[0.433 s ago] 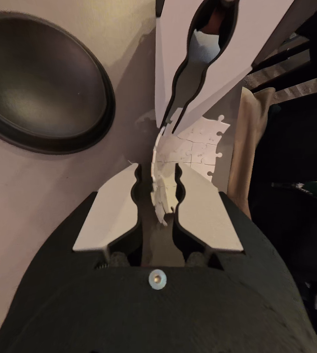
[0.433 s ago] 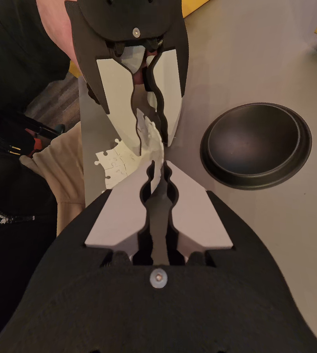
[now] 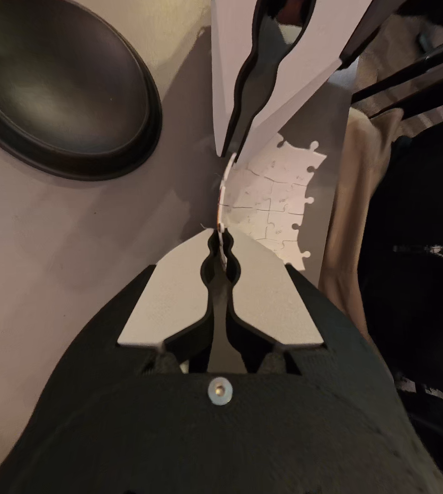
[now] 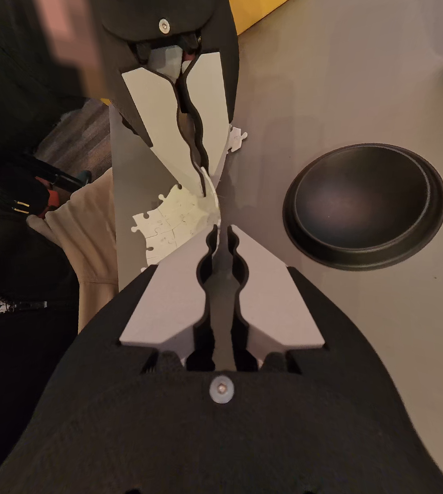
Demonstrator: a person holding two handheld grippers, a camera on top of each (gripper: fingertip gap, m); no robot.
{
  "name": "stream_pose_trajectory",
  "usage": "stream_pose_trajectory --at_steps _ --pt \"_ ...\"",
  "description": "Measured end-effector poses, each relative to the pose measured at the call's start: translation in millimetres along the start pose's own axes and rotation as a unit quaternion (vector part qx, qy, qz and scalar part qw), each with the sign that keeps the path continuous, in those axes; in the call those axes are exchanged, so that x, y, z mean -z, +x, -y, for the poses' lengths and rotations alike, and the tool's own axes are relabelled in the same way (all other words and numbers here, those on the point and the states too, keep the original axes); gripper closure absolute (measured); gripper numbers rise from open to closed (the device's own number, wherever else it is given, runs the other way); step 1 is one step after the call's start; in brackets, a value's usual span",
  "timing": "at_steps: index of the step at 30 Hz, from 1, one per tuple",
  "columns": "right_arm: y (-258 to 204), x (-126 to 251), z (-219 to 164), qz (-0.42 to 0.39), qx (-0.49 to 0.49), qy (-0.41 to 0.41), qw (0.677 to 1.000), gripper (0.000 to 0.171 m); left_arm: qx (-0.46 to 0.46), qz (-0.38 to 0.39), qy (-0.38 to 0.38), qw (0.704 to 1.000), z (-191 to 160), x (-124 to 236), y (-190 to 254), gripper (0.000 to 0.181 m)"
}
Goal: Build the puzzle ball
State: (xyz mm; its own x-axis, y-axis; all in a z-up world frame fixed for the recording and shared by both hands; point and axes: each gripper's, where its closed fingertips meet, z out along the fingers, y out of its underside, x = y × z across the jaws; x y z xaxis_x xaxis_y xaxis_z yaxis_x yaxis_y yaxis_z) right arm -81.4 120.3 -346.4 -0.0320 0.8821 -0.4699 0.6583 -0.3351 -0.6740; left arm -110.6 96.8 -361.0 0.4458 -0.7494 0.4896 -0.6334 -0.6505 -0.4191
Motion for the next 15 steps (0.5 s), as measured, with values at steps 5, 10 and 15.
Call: stream_pose_trajectory --at_steps 5,10,15 --pt "-2 1 3 -0.001 0.006 0.003 1.0 0.161 0.006 -0.005 -0.006 1.0 3 3 2 0.178" --pt "-1 5 9 -0.007 0.018 0.009 1.0 0.154 0.019 0.021 0.042 0.999 10 18 -3 0.147" --pt "-4 1 15 -0.001 0.035 -0.004 0.999 0.15 0.065 0.031 0.074 0.995 -8 23 -1 0.14"
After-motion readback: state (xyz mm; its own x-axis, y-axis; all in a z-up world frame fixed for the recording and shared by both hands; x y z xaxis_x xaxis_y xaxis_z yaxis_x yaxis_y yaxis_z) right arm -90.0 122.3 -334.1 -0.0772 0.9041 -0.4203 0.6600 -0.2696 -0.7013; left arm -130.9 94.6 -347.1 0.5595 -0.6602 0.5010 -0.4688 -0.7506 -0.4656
